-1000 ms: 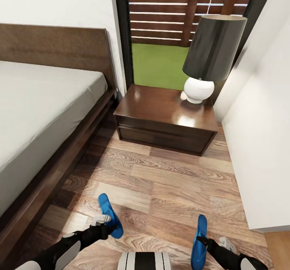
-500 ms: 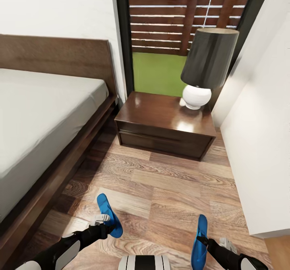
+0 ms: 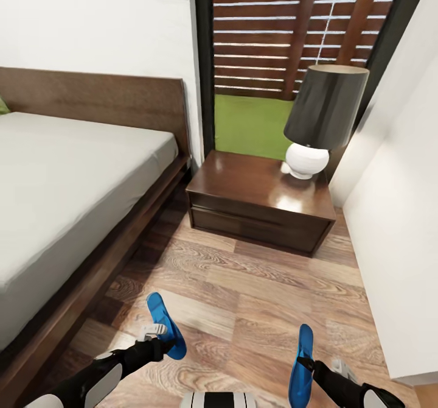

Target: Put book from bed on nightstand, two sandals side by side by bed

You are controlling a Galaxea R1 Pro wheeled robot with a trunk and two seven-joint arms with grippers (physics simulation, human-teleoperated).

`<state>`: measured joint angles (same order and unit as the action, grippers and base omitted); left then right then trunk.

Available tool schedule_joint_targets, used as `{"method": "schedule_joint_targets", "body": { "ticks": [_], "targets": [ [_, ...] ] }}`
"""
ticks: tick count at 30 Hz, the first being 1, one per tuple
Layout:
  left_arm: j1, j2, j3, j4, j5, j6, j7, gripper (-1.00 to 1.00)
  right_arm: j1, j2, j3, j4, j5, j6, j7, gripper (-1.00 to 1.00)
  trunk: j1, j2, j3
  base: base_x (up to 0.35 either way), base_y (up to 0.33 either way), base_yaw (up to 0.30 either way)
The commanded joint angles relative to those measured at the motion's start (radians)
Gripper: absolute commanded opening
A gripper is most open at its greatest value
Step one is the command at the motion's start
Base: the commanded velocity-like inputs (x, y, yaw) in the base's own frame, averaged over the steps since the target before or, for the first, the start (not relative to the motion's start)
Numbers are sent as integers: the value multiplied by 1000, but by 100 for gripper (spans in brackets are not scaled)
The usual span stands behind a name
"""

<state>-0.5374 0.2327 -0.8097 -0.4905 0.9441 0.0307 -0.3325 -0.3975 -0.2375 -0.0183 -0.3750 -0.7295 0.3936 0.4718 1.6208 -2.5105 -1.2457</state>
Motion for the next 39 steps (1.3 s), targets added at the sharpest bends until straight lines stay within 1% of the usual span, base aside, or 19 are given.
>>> {"method": "schedule_joint_targets", "body": {
  "ticks": [1, 4, 12, 23, 39],
  "targets": [
    [-1, 1, -5, 0, 10, 3, -1, -100, 0, 0, -2, -1, -7, 8, 1, -100, -1, 0, 3, 0, 0, 262],
    [-1, 0, -5, 0, 10, 3, 0, -100, 0, 0, -2, -1, -7, 8, 1, -100, -2, 1, 15, 0, 0, 162],
    [-1, -1, -6, 0, 10, 3, -1, -100, 0, 0, -2, -1, -7, 8, 1, -100, -6, 3, 46, 0, 0, 17],
    [-1, -1, -6, 0, 10, 3, -2, -100, 0, 0, -2, -1, -7, 8, 1, -100, -10, 5, 90, 0, 0, -204],
    [-1, -1, -6, 0, 10, 3, -2, -100, 0, 0, -2, 4, -7, 1, -2, -100, -18, 9, 152, 0, 0, -10]
  ]
}}
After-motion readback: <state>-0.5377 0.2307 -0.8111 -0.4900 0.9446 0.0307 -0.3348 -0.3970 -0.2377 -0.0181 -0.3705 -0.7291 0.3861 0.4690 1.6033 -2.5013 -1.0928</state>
